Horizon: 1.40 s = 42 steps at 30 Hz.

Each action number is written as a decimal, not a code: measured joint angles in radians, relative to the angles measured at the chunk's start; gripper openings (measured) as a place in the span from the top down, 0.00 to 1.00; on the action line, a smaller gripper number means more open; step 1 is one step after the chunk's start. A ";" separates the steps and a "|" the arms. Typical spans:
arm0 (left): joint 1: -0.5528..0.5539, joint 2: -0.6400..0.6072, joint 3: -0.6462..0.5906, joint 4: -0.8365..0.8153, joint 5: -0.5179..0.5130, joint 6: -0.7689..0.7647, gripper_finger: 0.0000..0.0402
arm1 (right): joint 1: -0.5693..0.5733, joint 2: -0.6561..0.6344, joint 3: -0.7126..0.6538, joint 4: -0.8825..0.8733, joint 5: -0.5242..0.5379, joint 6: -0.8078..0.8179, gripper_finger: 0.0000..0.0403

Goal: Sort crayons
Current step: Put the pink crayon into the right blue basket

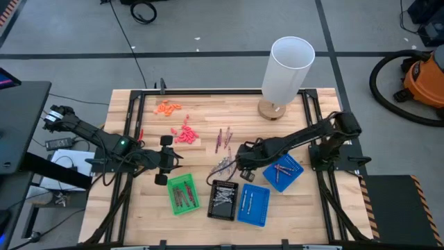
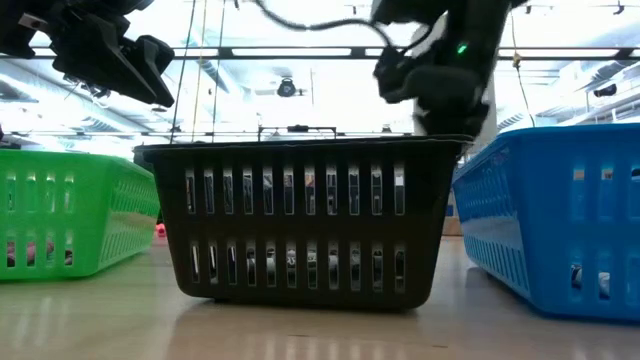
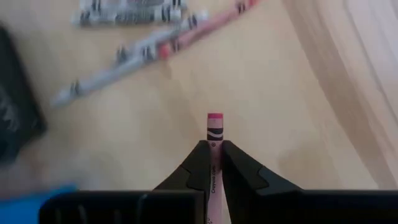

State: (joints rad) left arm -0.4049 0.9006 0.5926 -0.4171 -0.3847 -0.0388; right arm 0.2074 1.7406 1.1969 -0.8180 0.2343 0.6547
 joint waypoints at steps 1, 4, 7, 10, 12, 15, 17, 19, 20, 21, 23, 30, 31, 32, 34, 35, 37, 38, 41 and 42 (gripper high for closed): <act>0.000 0.000 0.000 0.000 0.000 -0.001 0.63 | 0.009 -0.016 0.000 -0.031 -0.016 -0.008 0.91; 0.000 0.000 0.000 -0.002 0.000 -0.001 0.63 | 0.055 -0.070 -0.002 -0.119 -0.022 -0.034 0.91; 0.000 0.000 0.000 -0.002 0.000 -0.001 0.63 | 0.114 -0.125 -0.001 -0.199 0.031 -0.080 0.91; 0.000 0.000 0.000 -0.002 0.000 -0.001 0.63 | 0.187 -0.159 -0.003 -0.286 0.107 -0.136 0.91; 0.000 0.000 0.000 -0.002 0.000 -0.001 0.63 | 0.228 -0.174 -0.014 -0.328 0.116 -0.168 0.91; 0.000 0.000 0.000 -0.002 0.000 -0.001 0.63 | 0.270 -0.176 -0.054 -0.365 0.104 -0.205 0.90; 0.000 0.000 0.000 -0.002 0.000 -0.001 0.63 | 0.288 -0.174 -0.096 -0.354 0.086 -0.223 0.90; 0.000 0.000 0.000 -0.001 0.000 0.000 0.63 | 0.297 -0.163 -0.143 -0.342 0.052 -0.252 0.90; 0.000 0.000 0.000 -0.001 0.000 0.000 0.63 | 0.299 -0.158 -0.164 -0.329 0.039 -0.268 0.89; 0.000 0.000 0.000 -0.001 0.000 0.000 0.63 | 0.299 -0.155 -0.185 -0.315 0.030 -0.273 0.89; 0.000 0.000 0.000 -0.002 0.000 0.000 0.63 | 0.298 -0.155 -0.228 -0.274 0.025 -0.267 0.89; 0.000 0.000 0.000 -0.006 0.000 0.000 0.63 | 0.304 -0.155 -0.250 -0.235 -0.012 -0.233 0.85; 0.000 0.000 0.001 -0.006 0.000 0.000 0.63 | 0.304 -0.155 -0.244 -0.241 -0.012 -0.232 0.84; 0.000 0.000 0.001 -0.006 0.000 0.000 0.63 | 0.305 -0.155 -0.237 -0.250 -0.012 -0.232 0.82; 0.000 0.000 0.001 -0.005 0.000 0.000 0.63 | 0.305 -0.155 -0.218 -0.279 -0.012 -0.232 0.80; 0.000 0.000 0.001 -0.005 0.000 0.000 0.63 | 0.306 -0.155 -0.205 -0.301 -0.013 -0.232 0.79; 0.000 0.000 0.001 -0.005 0.000 0.000 0.63 | 0.305 -0.155 -0.177 -0.345 -0.026 -0.233 0.78; 0.000 0.000 0.001 -0.005 0.000 0.000 0.63 | 0.302 -0.155 -0.162 -0.362 -0.027 -0.240 0.78; 0.000 0.000 0.001 -0.002 0.000 0.000 0.63 | 0.291 -0.155 -0.116 -0.337 0.057 -0.226 0.78; 0.000 0.000 0.001 0.001 0.000 0.000 0.63 | 0.286 -0.155 -0.103 -0.308 0.113 -0.213 0.79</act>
State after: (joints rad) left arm -0.4053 0.9009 0.5934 -0.4164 -0.3851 -0.0391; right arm 0.4936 1.5852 1.0935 -1.1258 0.3475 0.4416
